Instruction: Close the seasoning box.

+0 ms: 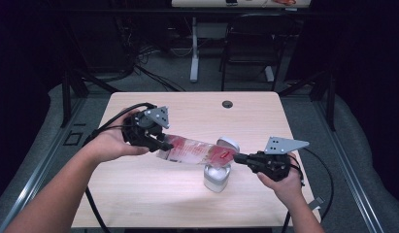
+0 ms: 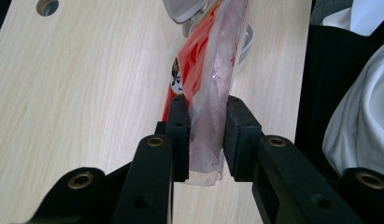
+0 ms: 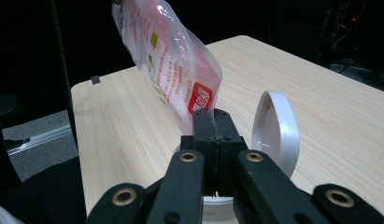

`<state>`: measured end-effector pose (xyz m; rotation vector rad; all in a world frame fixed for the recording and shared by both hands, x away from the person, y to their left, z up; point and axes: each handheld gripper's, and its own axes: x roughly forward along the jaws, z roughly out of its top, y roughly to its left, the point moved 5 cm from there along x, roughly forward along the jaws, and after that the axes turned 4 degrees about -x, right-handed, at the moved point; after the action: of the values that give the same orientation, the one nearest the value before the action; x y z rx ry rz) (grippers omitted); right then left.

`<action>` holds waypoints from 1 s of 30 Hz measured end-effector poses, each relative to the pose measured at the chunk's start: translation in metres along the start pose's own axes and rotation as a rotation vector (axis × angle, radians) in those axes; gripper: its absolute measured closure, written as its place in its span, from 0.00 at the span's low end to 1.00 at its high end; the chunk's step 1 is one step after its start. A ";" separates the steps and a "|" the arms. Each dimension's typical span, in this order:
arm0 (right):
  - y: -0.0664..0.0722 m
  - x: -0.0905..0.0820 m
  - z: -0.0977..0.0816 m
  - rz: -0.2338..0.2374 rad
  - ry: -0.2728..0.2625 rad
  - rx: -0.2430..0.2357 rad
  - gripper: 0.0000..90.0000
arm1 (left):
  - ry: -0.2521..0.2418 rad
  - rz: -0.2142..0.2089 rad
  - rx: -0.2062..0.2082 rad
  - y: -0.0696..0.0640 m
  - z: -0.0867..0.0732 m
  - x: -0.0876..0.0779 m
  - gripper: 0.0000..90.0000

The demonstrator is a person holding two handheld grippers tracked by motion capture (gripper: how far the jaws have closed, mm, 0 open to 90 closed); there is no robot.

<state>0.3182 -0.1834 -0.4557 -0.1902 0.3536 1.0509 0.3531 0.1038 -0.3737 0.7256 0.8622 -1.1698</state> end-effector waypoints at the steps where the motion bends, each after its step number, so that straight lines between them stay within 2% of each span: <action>1: 0.000 0.001 0.000 -0.001 -0.001 -0.001 1.00 | 0.000 -0.001 -0.004 0.000 -0.002 0.000 0.83; 13: 0.005 0.005 0.007 0.008 -0.004 -0.013 1.00 | -0.003 -0.006 -0.024 0.002 -0.015 0.004 0.83; 30: 0.009 0.013 0.020 0.020 0.005 -0.039 1.00 | -0.026 -0.035 -0.073 0.006 -0.042 0.017 0.83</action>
<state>0.3196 -0.1624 -0.4417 -0.2251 0.3404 1.0779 0.3532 0.1332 -0.4086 0.6369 0.8941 -1.1704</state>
